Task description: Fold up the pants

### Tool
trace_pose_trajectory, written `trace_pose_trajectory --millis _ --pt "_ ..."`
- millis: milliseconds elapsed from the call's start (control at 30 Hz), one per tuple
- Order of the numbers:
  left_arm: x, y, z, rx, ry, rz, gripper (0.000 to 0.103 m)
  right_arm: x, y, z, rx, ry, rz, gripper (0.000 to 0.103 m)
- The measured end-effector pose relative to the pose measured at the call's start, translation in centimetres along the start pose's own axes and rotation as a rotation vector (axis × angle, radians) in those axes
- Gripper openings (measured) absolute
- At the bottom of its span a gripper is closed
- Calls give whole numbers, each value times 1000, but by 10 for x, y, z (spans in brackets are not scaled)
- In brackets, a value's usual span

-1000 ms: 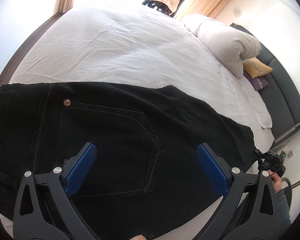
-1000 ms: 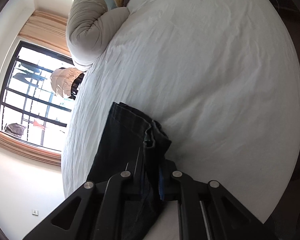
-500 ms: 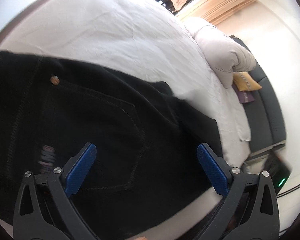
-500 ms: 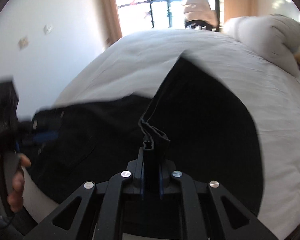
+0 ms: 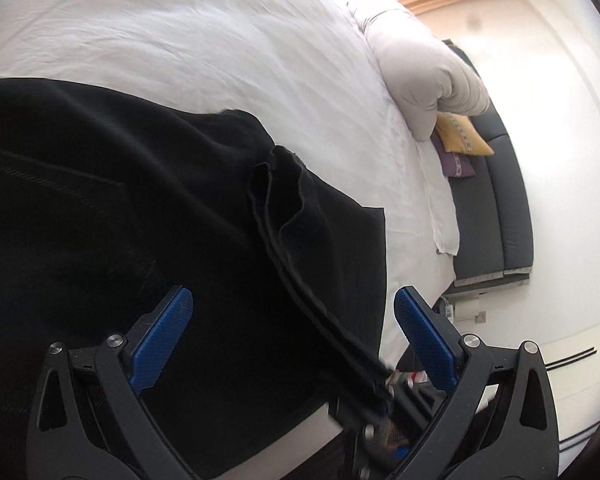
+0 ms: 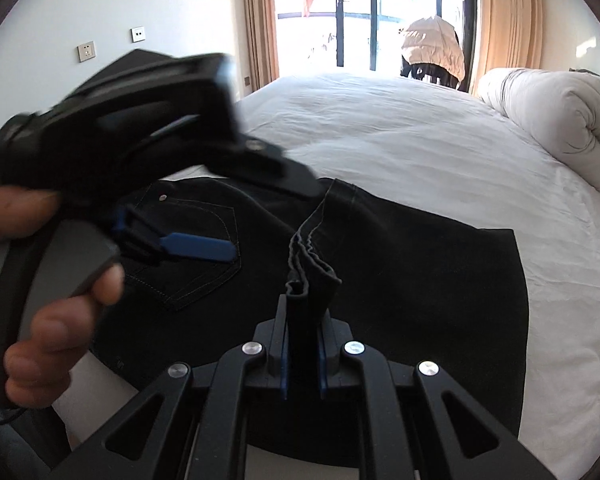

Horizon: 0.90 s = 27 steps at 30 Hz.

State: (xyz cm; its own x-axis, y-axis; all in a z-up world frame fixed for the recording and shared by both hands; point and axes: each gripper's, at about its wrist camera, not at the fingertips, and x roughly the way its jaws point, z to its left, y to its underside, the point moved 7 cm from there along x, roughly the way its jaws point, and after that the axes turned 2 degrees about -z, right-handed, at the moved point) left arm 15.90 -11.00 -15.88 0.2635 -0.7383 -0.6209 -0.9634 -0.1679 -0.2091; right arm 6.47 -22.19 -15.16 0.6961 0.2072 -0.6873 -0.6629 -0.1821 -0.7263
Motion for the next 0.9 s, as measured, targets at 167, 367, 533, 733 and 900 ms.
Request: trace_pose_trajectory --millis 167,367,533,733,900 --pt "28 8 -5 17 -10 77 48 -1 1 3 8 -12 -7 11" --pt "29 13 -7 29 -22 51 10 -2 -2 10 -10 -27 -15 12" --pt "12 19 -4 56 -41 11 9 -4 -4 22 -38 -41 -15 12" --pt "15 21 14 34 -72 11 9 3 -1 36 -70 -60 10 12" --pt "27 20 28 13 -109 19 9 28 6 37 -77 -65 55 12"
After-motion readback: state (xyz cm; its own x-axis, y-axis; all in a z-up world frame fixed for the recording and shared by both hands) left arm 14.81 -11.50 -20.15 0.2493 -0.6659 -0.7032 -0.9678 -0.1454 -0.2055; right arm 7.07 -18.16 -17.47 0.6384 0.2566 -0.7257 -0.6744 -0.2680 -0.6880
